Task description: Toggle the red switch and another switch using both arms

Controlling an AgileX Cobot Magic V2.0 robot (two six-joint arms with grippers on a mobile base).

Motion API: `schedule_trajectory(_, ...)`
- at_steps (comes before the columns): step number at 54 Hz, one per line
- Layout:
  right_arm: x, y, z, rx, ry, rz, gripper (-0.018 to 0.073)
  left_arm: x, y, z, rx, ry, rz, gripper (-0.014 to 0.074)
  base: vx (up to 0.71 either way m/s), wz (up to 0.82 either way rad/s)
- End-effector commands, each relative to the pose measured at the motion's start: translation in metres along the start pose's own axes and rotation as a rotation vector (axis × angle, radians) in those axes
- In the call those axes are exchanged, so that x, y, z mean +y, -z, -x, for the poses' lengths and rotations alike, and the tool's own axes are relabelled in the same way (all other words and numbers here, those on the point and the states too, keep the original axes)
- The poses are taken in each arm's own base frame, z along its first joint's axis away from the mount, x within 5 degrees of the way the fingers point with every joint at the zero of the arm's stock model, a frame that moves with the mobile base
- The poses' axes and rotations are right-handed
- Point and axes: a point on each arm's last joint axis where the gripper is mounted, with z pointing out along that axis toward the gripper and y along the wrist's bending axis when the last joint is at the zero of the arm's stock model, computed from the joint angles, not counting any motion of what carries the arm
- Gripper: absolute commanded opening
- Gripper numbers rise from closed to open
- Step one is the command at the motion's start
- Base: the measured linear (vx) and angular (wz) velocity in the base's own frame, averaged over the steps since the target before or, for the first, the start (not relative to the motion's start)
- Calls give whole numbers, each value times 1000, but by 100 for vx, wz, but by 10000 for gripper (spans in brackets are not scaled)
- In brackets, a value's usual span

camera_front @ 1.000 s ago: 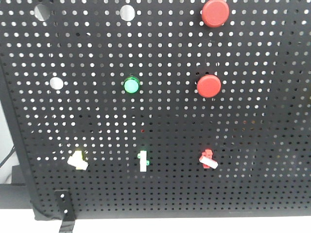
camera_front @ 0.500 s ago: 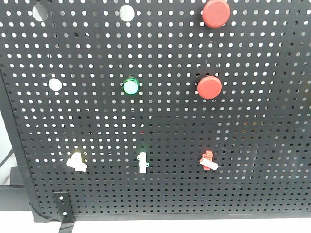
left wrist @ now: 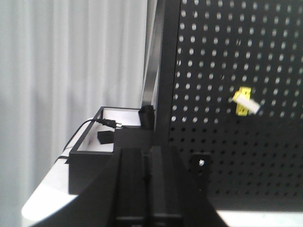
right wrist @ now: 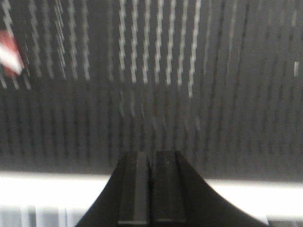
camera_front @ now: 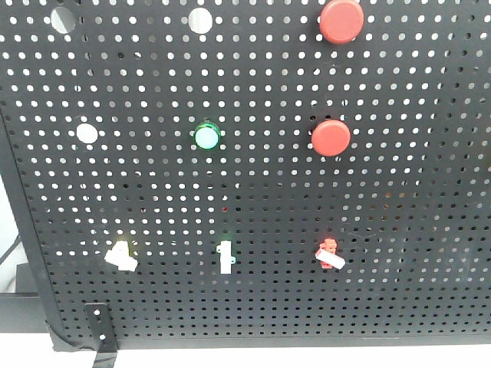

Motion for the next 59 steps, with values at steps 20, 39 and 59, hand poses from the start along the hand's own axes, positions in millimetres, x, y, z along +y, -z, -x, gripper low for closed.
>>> schedule_trajectory(20, -5, -29, 116, -142, -37, 1, -6, -15, -37, 140, -156, -40, -17, 3, 0, 0)
schedule_trajectory(39, -3, -76, 93, 49, -30, 13, -6, -13, -88, 114, 67, -35, 2, 3, 0, 0)
schedule_trajectory(59, 5, -113, 83, 3, -134, 111, -6, -25, -117, 94, 133, -13, -89, 3, 0, 0)
